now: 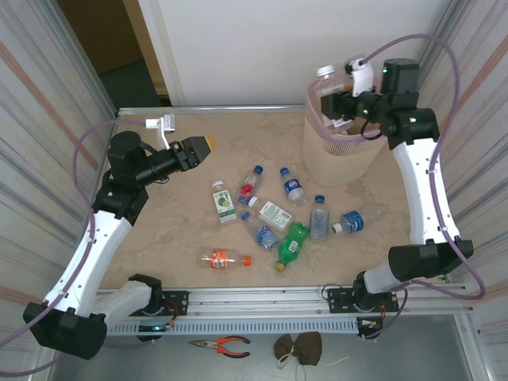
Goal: Put the plastic bottles in the bin
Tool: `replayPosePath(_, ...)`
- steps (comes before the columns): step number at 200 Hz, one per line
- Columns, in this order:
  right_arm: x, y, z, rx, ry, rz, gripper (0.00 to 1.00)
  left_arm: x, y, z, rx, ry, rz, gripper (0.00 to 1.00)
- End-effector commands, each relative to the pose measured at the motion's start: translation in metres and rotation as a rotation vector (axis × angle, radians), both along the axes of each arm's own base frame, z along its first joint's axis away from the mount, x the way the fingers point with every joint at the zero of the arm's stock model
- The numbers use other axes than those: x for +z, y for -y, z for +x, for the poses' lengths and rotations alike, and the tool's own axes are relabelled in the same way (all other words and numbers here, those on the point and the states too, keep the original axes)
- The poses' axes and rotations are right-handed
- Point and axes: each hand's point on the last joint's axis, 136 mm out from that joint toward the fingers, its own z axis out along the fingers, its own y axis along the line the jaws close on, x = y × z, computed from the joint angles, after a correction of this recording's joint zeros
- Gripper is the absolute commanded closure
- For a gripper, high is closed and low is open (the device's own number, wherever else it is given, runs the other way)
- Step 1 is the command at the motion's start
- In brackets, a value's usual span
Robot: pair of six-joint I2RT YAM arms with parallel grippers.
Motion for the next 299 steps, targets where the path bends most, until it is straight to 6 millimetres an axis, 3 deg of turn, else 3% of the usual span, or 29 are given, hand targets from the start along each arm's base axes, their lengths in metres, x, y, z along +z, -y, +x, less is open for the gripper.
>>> replayPosePath(1,0.002,0.036,0.017,-0.093,0.010,-0.070,0.39,0.007,-0.005,-0.006,0.013,0.042,0.012,0.30)
replayPosePath(31,-0.015,0.070,0.042,-0.182,-0.022,-0.184,0.39,0.007,-0.006,-0.007,0.015,0.043,0.015,0.30)
replayPosePath(89,-0.072,0.119,0.082,-0.299,-0.157,-0.483,0.39,0.005,-0.009,-0.007,0.015,0.039,0.021,0.30)
replayPosePath(128,-0.117,0.134,0.100,-0.313,-0.254,-0.576,0.39,0.001,-0.009,-0.006,0.014,0.029,0.023,0.30)
replayPosePath(211,-0.207,0.139,0.121,-0.270,-0.432,-0.611,0.36,-0.005,-0.012,-0.006,0.017,0.012,0.027,0.29)
replayPosePath(253,-0.216,0.140,0.123,-0.277,-0.452,-0.595,0.27,-0.008,-0.013,-0.006,0.015,0.005,0.031,0.29)
replayPosePath(299,-0.190,0.134,0.117,-0.288,-0.409,-0.553,0.18,-0.012,-0.014,-0.005,0.014,-0.005,0.034,0.29)
